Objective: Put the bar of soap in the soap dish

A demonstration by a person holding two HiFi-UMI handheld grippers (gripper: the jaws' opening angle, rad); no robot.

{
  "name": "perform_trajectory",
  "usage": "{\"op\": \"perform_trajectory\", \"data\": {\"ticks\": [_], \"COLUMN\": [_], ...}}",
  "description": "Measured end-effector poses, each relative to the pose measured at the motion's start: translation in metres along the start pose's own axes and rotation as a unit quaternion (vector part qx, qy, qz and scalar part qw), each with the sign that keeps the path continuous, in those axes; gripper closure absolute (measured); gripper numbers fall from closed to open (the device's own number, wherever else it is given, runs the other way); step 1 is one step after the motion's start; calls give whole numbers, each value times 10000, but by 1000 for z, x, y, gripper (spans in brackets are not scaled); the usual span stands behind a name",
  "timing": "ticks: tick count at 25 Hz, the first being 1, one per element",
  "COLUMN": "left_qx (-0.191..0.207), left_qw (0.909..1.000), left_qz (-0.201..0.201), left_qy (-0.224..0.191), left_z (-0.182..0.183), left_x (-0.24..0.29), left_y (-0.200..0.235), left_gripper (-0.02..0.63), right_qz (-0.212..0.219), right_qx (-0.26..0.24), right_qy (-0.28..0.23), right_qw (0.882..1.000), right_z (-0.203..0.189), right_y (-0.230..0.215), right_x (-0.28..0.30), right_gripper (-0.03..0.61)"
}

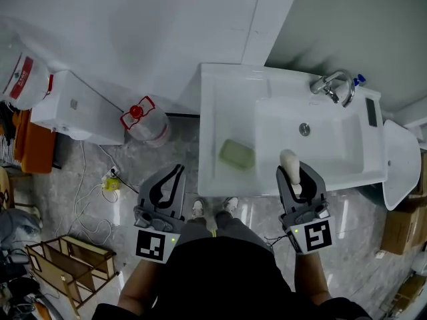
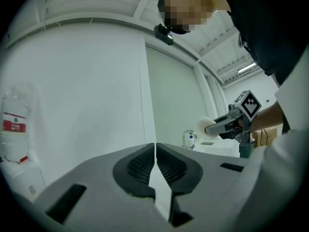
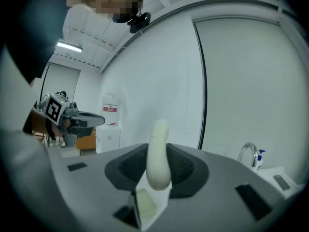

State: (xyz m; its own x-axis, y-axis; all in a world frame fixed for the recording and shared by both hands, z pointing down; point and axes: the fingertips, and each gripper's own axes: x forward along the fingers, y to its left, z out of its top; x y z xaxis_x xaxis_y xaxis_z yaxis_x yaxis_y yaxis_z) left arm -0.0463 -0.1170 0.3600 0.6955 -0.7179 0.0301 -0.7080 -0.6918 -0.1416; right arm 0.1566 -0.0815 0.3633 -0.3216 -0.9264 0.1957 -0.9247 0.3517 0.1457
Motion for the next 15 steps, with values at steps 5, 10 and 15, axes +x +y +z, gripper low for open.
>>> {"op": "perform_trajectory", "data": {"ticks": [5, 10, 15], "left_qx": [-97, -194, -257], "left_qw": [9998, 9991, 9984], "left_qz": [174, 294, 389], "left_qy": [97, 225, 335], "left_z": [-9, -21, -33], "left_x": [-4, -8, -9], "left_y": [0, -1, -2], "left_gripper": [584, 584, 584], "right_qz": [189, 412, 537], "right_qx": [18, -14, 83], "right_qy": [237, 511, 556], "right_qw": [9995, 9978, 9970], "right_z": [-32, -67, -106], "right_y": [-2, 2, 7], "right_x": [27, 53, 81], "right_gripper": [456, 456, 456]}}
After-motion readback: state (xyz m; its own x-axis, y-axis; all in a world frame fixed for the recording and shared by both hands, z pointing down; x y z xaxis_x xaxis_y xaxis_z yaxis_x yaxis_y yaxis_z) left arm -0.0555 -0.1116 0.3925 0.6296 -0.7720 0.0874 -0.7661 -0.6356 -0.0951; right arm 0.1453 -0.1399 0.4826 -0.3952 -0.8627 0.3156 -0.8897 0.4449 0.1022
